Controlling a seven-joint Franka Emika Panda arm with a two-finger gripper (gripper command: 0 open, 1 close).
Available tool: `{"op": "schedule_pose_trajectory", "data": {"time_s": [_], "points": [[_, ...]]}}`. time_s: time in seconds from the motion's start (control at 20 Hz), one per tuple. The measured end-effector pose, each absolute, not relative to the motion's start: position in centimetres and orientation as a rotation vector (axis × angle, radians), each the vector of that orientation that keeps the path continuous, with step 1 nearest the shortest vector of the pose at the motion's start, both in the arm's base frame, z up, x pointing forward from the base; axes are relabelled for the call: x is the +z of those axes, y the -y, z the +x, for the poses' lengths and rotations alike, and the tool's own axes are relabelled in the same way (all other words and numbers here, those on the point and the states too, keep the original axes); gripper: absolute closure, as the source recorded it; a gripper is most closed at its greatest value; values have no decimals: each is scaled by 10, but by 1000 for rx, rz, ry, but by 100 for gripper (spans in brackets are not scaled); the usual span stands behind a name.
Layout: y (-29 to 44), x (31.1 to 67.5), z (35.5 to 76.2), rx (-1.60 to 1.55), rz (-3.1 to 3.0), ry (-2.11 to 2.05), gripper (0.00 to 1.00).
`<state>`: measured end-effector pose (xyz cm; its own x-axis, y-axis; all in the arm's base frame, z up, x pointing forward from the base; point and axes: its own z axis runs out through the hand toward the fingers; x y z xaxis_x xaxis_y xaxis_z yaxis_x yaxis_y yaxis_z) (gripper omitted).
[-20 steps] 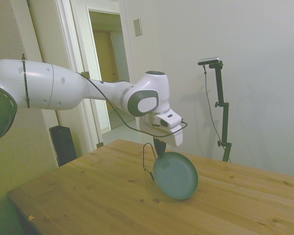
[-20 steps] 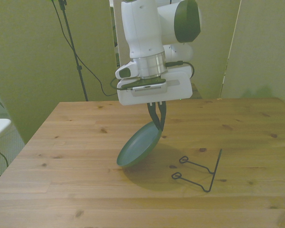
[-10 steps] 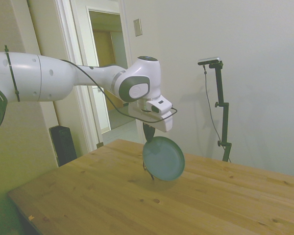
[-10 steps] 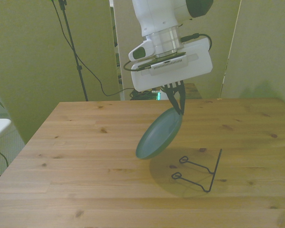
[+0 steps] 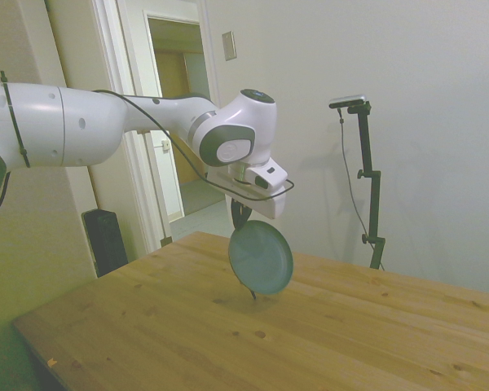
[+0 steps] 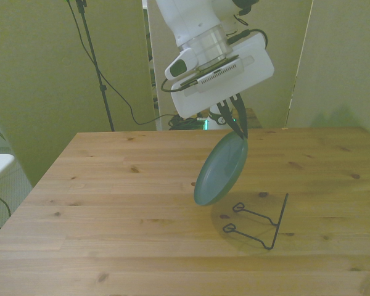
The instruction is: Load the plate
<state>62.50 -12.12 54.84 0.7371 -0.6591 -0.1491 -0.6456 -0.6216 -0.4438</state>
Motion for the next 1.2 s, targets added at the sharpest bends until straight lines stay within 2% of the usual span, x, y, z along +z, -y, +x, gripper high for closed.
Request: {"op": "schedule_pose_trajectory", "data": {"time_s": [0.45, 0.8, 1.2], "points": [[146, 567, 610, -34, -2360, -866, 100], [138, 576, 624, -18, -2315, -806, 100], [135, 552, 647, 26, -2252, -782, 100]]}}
